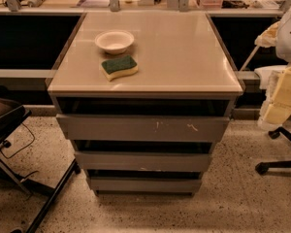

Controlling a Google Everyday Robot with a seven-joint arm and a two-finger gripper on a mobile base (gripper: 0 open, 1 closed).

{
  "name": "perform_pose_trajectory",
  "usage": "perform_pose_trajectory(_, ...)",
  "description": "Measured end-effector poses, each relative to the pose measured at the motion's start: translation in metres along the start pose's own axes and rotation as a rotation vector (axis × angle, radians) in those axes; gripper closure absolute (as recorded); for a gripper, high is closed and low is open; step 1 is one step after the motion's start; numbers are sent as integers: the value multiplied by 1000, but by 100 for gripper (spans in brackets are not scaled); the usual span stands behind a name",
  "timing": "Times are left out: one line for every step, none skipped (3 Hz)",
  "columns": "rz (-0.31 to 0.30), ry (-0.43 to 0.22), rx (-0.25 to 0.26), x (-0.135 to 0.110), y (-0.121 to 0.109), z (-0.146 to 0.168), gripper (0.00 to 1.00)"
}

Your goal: Open bottom drawer

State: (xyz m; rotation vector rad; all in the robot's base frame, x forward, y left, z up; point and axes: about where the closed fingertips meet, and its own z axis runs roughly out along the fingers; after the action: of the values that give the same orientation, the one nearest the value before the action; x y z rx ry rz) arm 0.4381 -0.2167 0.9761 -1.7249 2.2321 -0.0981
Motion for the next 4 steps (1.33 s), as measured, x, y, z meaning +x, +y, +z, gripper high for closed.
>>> perform_pose_trajectory(0,0,0,0,0,0,0)
perform_pose_trajectory(-13,-17,-2,0,10,12,0)
perform_pose_trajectory(-35,-91,-24,-4,38,50,0)
perform_pose_trajectory(3,-207,-106,-13,76,127,0)
